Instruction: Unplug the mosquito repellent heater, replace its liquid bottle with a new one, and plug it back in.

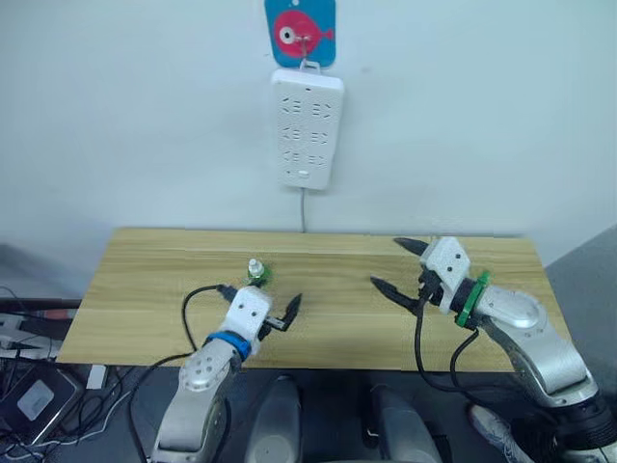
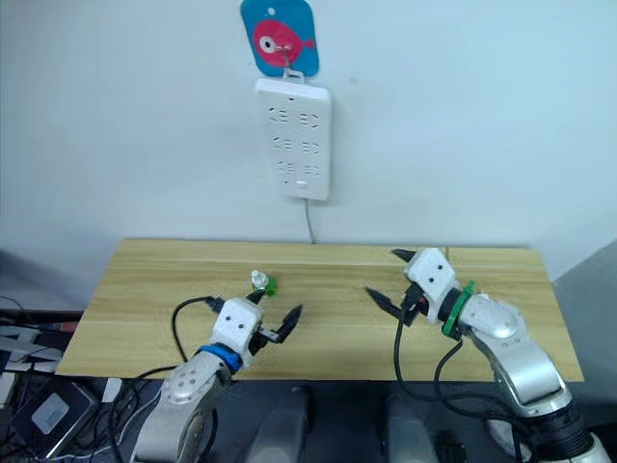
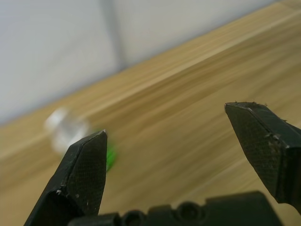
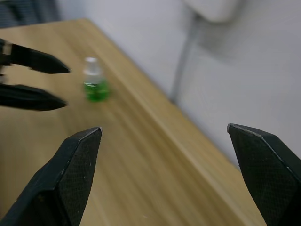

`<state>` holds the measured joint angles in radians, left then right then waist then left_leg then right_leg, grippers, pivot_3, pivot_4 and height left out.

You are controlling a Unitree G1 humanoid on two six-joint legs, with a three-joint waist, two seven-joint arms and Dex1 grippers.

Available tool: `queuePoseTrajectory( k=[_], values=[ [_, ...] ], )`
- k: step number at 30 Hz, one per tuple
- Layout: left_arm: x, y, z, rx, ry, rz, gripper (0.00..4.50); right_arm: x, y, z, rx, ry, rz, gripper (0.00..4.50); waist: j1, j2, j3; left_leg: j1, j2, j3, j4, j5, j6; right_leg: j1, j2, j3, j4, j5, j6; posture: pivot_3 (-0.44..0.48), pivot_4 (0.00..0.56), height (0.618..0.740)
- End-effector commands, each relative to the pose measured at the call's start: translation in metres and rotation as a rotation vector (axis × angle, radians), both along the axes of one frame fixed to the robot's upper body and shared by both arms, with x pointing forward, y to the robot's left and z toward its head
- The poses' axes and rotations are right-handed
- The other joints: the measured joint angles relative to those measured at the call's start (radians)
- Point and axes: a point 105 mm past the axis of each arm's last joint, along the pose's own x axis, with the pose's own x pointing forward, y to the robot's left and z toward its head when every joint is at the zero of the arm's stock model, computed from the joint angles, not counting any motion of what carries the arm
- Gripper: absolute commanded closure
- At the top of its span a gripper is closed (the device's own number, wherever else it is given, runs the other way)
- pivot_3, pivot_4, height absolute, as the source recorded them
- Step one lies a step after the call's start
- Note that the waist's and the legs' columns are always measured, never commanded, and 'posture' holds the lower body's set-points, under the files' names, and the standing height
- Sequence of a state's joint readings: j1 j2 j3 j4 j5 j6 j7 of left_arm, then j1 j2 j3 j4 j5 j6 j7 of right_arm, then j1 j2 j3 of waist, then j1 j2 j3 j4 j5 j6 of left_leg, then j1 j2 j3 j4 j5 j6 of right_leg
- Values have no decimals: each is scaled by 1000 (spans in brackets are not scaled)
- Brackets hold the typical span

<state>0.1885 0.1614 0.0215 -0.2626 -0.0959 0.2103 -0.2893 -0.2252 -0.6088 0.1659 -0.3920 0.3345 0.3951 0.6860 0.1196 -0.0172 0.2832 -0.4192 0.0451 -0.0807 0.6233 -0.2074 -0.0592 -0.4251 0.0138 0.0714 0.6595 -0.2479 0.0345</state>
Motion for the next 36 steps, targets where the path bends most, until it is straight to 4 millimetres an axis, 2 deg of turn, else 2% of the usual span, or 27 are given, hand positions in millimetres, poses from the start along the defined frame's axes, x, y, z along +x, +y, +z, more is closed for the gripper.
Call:
queuePoseTrajectory(
  k=[1,6,11,14,18,24,33,34,35,36],
  values=[
    [-4,17,0,3,-51,92,0,-10,14,13,14,21,110,38,16,0,7,0,0,0,0,0,0,0,0,0,0,0,0,398,304,740],
    [4,39,-19,37,-81,157,0,-13,19,17,-21,53,165,38,49,1,22,-4,0,1,0,-2,-3,-4,0,0,-2,-1,2,407,347,740],
    [31,25,-36,-24,-83,84,0,-13,23,24,-35,76,159,38,87,-1,41,-15,0,1,2,-2,-5,-15,1,-1,0,4,10,380,388,740],
    [47,11,-42,-25,-86,13,0,-15,23,28,-30,102,148,38,102,-3,51,-15,0,1,2,-2,-5,-15,1,0,0,4,11,368,396,740],
    [66,-4,-40,-36,-108,-53,0,-18,22,35,-33,117,141,38,111,0,58,-15,0,1,2,-2,-5,-15,1,0,1,4,11,342,403,740],
    [84,-12,-34,-33,-146,-73,0,-19,24,45,-27,113,143,38,115,0,60,-15,0,1,2,-2,-5,-16,1,0,1,4,11,312,403,740],
    [88,-24,-32,-24,-174,-98,0,-20,27,51,-14,106,138,38,110,0,60,-15,0,1,2,-2,-5,-15,1,0,2,4,11,296,401,740],
    [87,-26,-32,-26,-181,-102,373,-20,27,51,-10,109,134,0,109,0,60,-15,0,1,2,-2,-5,-15,1,0,1,4,11,296,401,740],
    [87,-27,-31,-25,-184,-104,497,-19,27,51,-7,111,131,0,108,0,60,-15,0,1,2,-2,-5,-15,1,0,1,4,11,297,399,740],
    [87,-28,-32,-25,-185,-103,810,-20,27,51,-6,113,130,0,108,0,60,-15,0,1,2,-2,-5,-15,1,0,1,4,11,298,399,740]
  ],
)
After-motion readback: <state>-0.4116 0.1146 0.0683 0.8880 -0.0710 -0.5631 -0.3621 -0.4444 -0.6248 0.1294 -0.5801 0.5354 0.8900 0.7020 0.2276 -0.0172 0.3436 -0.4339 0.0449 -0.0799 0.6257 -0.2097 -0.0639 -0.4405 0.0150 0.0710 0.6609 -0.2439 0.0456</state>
